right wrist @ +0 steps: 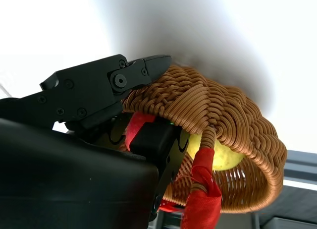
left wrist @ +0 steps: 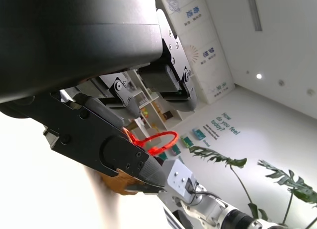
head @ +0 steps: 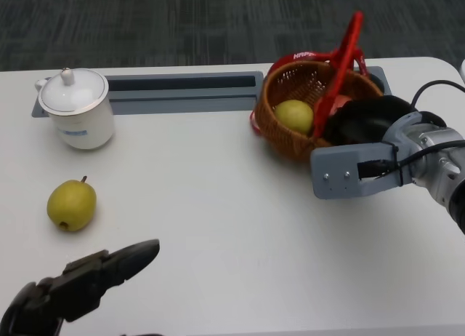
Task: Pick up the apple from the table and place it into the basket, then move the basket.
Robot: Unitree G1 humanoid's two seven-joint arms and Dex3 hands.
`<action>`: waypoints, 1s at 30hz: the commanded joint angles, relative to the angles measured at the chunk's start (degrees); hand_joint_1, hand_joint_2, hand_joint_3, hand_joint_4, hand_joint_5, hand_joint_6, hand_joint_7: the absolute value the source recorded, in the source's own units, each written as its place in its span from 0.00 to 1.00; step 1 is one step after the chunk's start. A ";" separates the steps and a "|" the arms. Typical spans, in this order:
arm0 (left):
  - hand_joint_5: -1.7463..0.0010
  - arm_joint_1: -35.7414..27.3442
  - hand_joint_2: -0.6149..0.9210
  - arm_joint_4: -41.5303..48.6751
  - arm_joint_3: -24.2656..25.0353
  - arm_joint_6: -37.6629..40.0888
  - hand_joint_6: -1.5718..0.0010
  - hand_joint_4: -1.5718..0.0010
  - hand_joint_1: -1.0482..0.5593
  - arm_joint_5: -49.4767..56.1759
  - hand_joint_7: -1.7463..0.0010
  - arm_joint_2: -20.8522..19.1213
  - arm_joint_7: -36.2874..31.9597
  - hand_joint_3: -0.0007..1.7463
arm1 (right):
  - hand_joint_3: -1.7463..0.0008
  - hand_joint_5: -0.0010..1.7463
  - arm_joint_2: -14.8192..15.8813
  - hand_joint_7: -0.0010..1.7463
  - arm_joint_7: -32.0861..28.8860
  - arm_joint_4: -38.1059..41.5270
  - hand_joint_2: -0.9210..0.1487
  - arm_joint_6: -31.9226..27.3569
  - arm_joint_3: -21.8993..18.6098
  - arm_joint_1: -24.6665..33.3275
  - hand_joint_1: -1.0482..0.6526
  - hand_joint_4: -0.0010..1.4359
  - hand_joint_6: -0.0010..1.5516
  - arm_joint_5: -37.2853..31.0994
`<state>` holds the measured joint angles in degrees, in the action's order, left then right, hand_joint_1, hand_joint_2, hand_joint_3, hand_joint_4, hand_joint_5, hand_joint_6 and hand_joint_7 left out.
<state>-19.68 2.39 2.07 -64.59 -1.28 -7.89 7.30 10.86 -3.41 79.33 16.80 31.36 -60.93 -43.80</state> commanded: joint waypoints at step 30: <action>0.99 -17.78 0.87 -11.23 -2.73 3.68 0.49 0.43 0.47 -5.32 1.00 -3.49 2.68 0.00 | 1.00 0.00 2.61 0.00 4.02 0.72 0.14 -7.75 -11.55 -1.24 0.06 0.18 0.17 6.10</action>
<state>-37.83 -9.53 -0.59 -61.44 -6.03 -10.54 9.36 13.38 -0.11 80.27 8.53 19.84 -61.95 -37.74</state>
